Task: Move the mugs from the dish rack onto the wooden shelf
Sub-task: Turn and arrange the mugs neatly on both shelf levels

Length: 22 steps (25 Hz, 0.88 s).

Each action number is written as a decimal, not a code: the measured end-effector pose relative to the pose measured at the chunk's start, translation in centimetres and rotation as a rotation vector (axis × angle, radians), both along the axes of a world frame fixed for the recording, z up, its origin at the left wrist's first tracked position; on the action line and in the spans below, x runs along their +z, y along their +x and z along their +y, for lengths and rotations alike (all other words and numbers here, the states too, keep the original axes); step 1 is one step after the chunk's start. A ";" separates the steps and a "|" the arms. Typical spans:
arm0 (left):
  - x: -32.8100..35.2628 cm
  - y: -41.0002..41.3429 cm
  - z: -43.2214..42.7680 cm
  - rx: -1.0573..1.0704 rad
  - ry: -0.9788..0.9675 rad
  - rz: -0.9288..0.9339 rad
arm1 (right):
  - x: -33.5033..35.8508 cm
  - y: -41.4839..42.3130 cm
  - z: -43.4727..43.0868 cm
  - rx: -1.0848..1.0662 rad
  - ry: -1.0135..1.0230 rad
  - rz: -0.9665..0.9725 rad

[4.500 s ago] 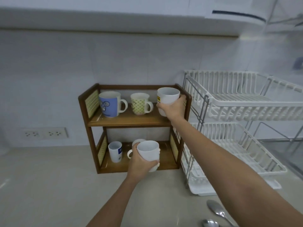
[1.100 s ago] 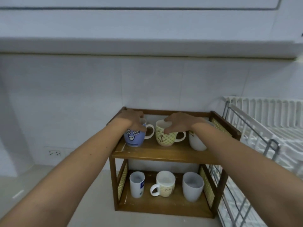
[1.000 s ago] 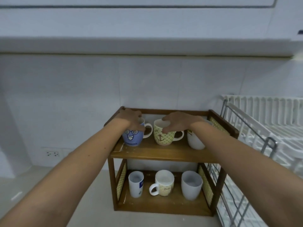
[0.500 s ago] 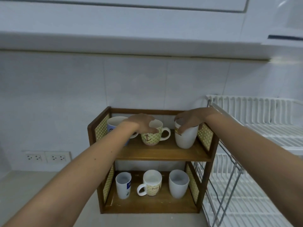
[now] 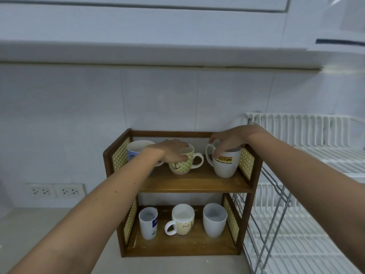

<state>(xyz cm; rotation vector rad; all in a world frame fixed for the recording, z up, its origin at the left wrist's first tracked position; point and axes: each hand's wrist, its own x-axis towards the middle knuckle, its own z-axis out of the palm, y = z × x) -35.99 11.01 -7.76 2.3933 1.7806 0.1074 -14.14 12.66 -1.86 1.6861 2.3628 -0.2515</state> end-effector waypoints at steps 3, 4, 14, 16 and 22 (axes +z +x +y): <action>0.3 0.1 0.0 -0.028 0.031 0.015 | -0.1 -0.1 0.1 0.005 0.067 -0.086; 0.4 0.2 0.1 -0.022 0.070 0.059 | -0.1 -0.1 0.2 0.010 0.070 -0.094; 2.7 0.7 1.1 -0.107 -0.190 0.114 | -0.4 0.0 0.8 0.053 0.092 -0.129; 2.8 0.5 1.2 -0.161 -0.186 0.148 | -0.5 0.2 1.0 0.063 0.088 -0.122; 1.9 1.4 1.7 0.135 0.037 0.167 | -0.8 0.2 1.3 0.092 0.085 -0.134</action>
